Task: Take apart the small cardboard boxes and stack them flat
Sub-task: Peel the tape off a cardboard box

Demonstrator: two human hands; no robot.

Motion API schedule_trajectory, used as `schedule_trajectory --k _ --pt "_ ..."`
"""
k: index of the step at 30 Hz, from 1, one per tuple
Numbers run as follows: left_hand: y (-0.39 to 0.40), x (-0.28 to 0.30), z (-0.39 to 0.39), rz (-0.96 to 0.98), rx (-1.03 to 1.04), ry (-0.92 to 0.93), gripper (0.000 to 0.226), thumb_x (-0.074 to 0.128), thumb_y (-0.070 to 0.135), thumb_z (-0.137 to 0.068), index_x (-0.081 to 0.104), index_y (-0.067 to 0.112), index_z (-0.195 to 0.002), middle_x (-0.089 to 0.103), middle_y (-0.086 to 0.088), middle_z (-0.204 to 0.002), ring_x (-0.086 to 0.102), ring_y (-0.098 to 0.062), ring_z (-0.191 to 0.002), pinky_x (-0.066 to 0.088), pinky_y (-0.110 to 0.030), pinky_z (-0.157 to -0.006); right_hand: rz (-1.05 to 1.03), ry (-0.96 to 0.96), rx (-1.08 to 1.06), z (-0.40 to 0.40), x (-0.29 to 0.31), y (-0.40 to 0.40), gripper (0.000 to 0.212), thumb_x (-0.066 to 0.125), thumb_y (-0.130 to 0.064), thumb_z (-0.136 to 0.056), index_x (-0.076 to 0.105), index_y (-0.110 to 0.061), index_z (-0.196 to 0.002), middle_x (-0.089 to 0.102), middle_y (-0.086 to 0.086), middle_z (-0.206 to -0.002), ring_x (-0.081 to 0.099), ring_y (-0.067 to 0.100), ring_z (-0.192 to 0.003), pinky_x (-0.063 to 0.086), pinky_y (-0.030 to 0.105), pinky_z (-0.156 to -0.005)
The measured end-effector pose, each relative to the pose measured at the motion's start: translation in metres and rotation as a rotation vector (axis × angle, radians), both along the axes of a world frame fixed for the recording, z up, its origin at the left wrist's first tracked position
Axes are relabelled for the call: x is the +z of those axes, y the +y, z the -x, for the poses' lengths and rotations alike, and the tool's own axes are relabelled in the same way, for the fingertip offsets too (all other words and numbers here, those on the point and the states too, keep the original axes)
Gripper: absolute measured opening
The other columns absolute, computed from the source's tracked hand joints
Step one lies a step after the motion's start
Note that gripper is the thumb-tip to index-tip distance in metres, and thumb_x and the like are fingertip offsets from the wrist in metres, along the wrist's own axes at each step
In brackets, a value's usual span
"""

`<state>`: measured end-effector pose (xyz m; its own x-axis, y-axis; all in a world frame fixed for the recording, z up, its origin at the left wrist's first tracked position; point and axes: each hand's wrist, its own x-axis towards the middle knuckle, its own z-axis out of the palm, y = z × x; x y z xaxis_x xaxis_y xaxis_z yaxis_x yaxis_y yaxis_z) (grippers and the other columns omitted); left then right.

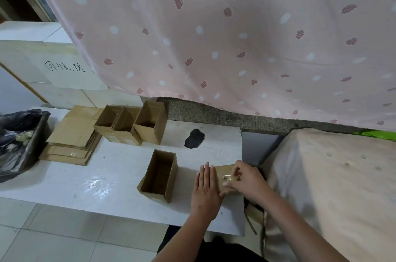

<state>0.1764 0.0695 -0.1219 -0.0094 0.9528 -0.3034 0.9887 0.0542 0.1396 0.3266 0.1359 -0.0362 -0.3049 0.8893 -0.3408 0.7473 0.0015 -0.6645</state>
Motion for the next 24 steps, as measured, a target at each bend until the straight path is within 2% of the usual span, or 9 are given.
schedule_trajectory --k 3,5,8,12,14,17,19,22,24 --pt "0.003 0.003 0.001 -0.013 0.019 0.013 0.089 -0.001 0.069 -0.094 -0.032 0.005 -0.146 -0.037 -0.013 -0.155 -0.033 -0.03 -0.145 -0.021 -0.043 -0.118 0.003 0.032 -0.016 -0.001 0.001 -0.003 0.045 0.083 -0.027 -0.075 0.052 -0.038 -0.106 0.061 -0.004 -0.095 0.058 0.007 -0.083 0.042 0.017 -0.065" --pt "0.004 0.005 0.001 -0.015 0.025 0.015 0.085 0.008 0.064 -0.1 -0.031 0.005 -0.147 -0.036 -0.014 -0.157 -0.032 -0.03 -0.146 -0.02 -0.042 -0.119 -0.009 0.008 -0.036 0.0 0.0 -0.003 0.038 0.081 -0.028 -0.08 0.062 -0.03 -0.113 0.064 -0.004 -0.099 0.056 0.001 -0.082 0.04 0.011 -0.065" --pt "0.002 0.013 0.003 -0.022 0.035 0.003 0.079 0.012 0.057 -0.104 -0.025 0.005 -0.151 -0.03 -0.014 -0.16 -0.029 -0.029 -0.148 -0.019 -0.043 -0.12 -0.033 -0.039 -0.04 0.003 0.001 -0.001 0.03 0.081 -0.03 -0.081 0.071 -0.017 -0.106 0.062 -0.006 -0.098 0.055 0.002 -0.081 0.036 0.008 -0.065" --pt "-0.002 0.033 0.013 -0.026 0.053 0.02 0.073 0.007 0.054 -0.105 -0.016 0.008 -0.156 -0.022 -0.012 -0.164 -0.027 -0.027 -0.148 -0.021 -0.045 -0.119 -0.039 -0.029 -0.027 0.015 0.008 0.004 0.022 0.074 -0.036 -0.087 0.065 -0.018 -0.096 0.055 -0.002 -0.101 0.054 0.004 -0.082 0.036 0.011 -0.066" --pt "-0.002 0.047 0.022 -0.037 0.097 0.022 0.07 0.005 0.053 -0.105 -0.008 0.01 -0.158 -0.014 -0.012 -0.166 -0.022 -0.028 -0.15 -0.018 -0.047 -0.12 -0.04 -0.05 0.003 0.026 0.012 0.008 0.023 0.06 -0.041 -0.095 0.062 -0.019 -0.102 0.051 0.0 -0.109 0.054 0.007 -0.088 0.041 0.017 -0.075" --pt "-0.002 0.07 0.047 -0.087 0.161 0.035 0.066 0.009 0.052 -0.106 0.004 0.014 -0.16 -0.002 -0.011 -0.167 -0.011 -0.029 -0.153 -0.011 -0.046 -0.122 -0.045 -0.045 0.062 0.05 0.023 0.015 0.022 0.053 -0.027 -0.1 0.062 -0.017 -0.117 0.048 0.0 -0.122 0.053 0.012 -0.1 0.043 0.025 -0.093" --pt "-0.005 0.086 0.069 -0.128 0.206 0.036 0.065 0.009 0.052 -0.106 0.013 0.015 -0.16 0.008 -0.01 -0.167 -0.002 -0.028 -0.154 -0.009 -0.043 -0.121 -0.043 0.0 0.095 0.069 0.034 0.017 0.019 0.056 -0.02 -0.098 0.064 -0.016 -0.115 0.054 -0.001 -0.118 0.054 0.012 -0.099 0.041 0.021 -0.088" --pt "-0.011 0.109 0.107 -0.157 0.298 0.001 0.064 0.011 0.052 -0.105 0.026 0.017 -0.158 0.02 -0.008 -0.165 0.009 -0.028 -0.154 -0.002 -0.04 -0.123 -0.011 0.063 0.129 0.103 0.051 0.013 0.009 0.069 -0.021 -0.091 0.062 -0.023 -0.096 0.063 -0.003 -0.101 0.061 0.011 -0.092 0.042 0.017 -0.069" --pt "-0.02 0.122 0.135 -0.155 0.38 -0.008 0.064 0.012 0.052 -0.105 0.028 0.018 -0.157 0.025 -0.007 -0.164 0.014 -0.029 -0.153 0.004 -0.041 -0.124 0.005 0.085 0.175 0.13 0.063 0.006 0.026 0.076 -0.026 -0.085 0.051 -0.028 -0.086 0.06 -0.005 -0.091 0.057 0.004 -0.08 0.037 0.014 -0.057"
